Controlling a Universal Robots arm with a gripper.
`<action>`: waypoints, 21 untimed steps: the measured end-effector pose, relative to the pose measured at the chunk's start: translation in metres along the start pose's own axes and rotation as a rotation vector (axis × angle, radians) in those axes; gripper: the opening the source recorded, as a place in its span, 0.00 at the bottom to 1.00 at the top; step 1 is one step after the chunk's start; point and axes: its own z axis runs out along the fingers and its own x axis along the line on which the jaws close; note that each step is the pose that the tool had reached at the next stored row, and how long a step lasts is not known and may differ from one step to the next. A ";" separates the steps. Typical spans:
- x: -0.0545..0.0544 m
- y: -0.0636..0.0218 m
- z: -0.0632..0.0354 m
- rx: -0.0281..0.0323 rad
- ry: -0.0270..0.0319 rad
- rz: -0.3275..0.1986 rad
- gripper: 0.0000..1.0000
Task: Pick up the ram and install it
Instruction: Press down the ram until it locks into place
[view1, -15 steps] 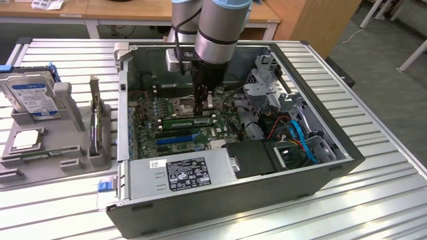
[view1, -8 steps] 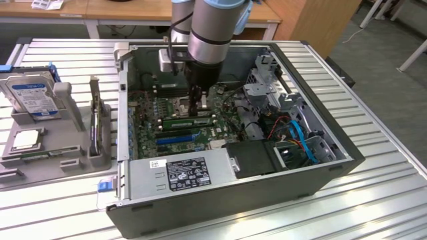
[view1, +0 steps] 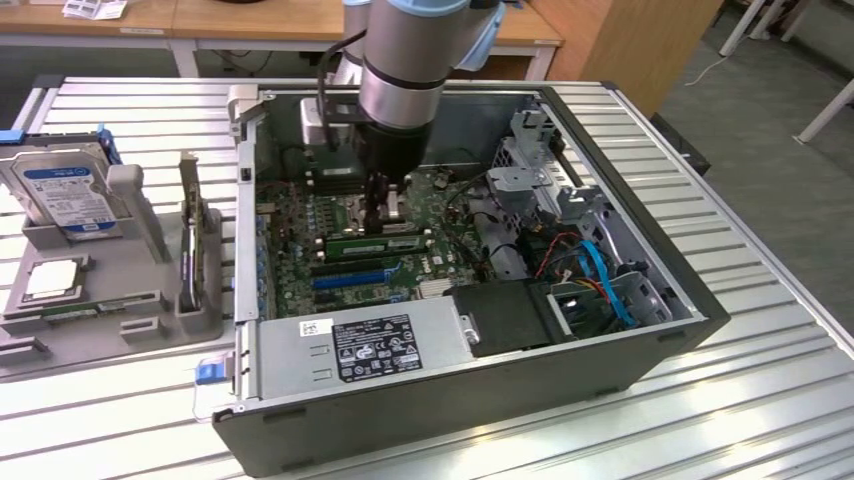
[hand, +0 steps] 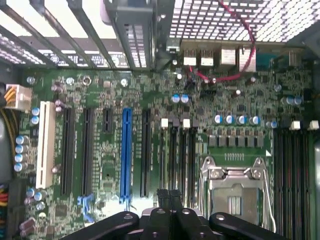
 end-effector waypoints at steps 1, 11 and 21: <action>0.000 0.0018 0.0001 0.0000 0.0000 0.000 0.10; 0.000 0.0133 0.0010 0.0000 0.0001 0.000 0.10; 0.002 0.0135 0.0009 0.0000 0.0001 0.000 0.10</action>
